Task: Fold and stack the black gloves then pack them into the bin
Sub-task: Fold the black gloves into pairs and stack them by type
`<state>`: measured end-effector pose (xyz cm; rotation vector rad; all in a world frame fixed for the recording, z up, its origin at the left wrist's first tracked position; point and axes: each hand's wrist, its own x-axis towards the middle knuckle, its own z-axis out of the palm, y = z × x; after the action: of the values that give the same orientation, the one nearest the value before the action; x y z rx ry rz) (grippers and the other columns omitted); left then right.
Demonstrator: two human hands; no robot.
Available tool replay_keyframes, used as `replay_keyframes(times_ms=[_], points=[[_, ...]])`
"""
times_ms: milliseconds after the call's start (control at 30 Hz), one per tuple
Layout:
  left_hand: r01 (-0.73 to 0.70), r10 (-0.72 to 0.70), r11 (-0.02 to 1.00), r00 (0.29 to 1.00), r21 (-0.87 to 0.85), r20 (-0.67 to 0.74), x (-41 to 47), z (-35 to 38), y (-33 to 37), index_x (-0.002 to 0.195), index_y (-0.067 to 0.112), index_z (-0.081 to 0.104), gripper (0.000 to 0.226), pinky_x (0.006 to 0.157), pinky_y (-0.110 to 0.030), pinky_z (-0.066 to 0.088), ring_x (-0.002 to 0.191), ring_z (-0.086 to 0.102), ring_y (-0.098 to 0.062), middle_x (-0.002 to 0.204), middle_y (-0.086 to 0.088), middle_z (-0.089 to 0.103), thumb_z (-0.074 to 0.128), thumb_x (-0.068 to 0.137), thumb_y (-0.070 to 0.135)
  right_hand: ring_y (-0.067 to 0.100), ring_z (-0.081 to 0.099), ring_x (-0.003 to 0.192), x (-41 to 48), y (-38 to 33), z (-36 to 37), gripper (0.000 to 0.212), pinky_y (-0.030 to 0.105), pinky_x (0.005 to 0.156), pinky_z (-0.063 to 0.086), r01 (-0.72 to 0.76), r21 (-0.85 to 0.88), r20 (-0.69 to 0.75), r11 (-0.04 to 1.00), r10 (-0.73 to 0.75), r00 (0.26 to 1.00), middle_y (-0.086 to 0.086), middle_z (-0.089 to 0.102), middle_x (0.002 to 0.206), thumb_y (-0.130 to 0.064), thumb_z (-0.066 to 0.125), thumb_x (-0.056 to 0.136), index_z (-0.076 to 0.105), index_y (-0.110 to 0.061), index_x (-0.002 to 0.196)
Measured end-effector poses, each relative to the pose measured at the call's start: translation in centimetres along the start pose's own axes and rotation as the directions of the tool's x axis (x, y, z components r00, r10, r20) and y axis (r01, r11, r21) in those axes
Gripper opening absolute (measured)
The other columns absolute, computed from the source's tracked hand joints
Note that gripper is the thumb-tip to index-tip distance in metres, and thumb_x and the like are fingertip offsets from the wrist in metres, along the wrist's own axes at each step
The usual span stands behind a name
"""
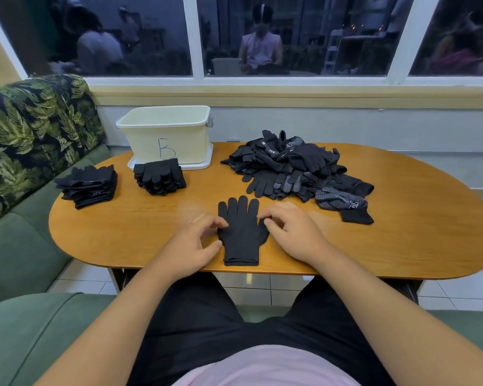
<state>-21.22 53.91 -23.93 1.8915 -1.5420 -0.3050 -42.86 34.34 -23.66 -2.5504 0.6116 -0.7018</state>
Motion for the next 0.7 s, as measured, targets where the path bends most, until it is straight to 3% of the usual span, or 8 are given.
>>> replay_keyframes(times_ms=[100, 233, 400, 700], points=[[-0.035, 0.035, 0.998, 0.999, 0.055, 0.013, 0.2, 0.4, -0.2, 0.126, 0.039, 0.061, 0.033, 0.110, -0.021, 0.044, 0.126, 0.052, 0.003, 0.126, 0.026, 0.057, 0.073, 0.097, 0.028, 0.000, 0.054, 0.121, -1.6, -1.0, -0.4, 0.013, 0.027, 0.101, 0.045, 0.137, 0.071, 0.038, 0.988, -0.140, 0.989, -0.024, 0.069, 0.116, -0.034, 0.070, 0.100, 0.078, -0.034, 0.110], [-0.023, 0.023, 0.996, 1.000, 0.084, 0.002, 0.7, 0.6, -0.1, 0.123, 0.041, 0.060, 0.031, 0.109, -0.037, 0.050, 0.121, 0.053, 0.003, 0.122, 0.027, 0.058, 0.073, 0.094, 0.042, 0.000, 0.053, 0.127, -2.6, -1.5, 0.0, 0.026, 0.037, 0.109, 0.039, 0.235, 0.024, 0.130, 0.972, -0.236, 0.963, -0.027, 0.067, 0.123, -0.056, 0.072, 0.094, 0.078, -0.038, 0.112], [-0.039, 0.039, 0.994, 0.999, 0.104, 0.002, 0.7, 0.6, -0.1, 0.113, 0.045, 0.062, 0.020, 0.102, -0.041, 0.050, 0.117, 0.053, -0.004, 0.116, 0.025, 0.057, 0.071, 0.095, 0.046, -0.004, 0.056, 0.121, -2.5, -1.5, 0.5, 0.021, 0.038, 0.110, 0.039, 0.271, -0.045, 0.124, 0.962, -0.264, 0.957, -0.026, 0.070, 0.120, -0.053, 0.069, 0.096, 0.079, -0.040, 0.109], [-0.017, 0.016, 0.997, 1.000, 0.072, 0.022, 1.1, 0.4, 0.0, 0.113, 0.050, 0.061, 0.022, 0.108, -0.047, 0.046, 0.121, 0.052, -0.004, 0.124, 0.028, 0.055, 0.069, 0.093, 0.047, 0.002, 0.058, 0.112, -2.8, -2.8, 0.7, 0.022, 0.034, 0.106, 0.042, 0.271, -0.202, 0.125, 0.941, -0.250, 0.960, -0.022, 0.068, 0.112, -0.046, 0.048, 0.106, 0.067, -0.035, 0.106]])
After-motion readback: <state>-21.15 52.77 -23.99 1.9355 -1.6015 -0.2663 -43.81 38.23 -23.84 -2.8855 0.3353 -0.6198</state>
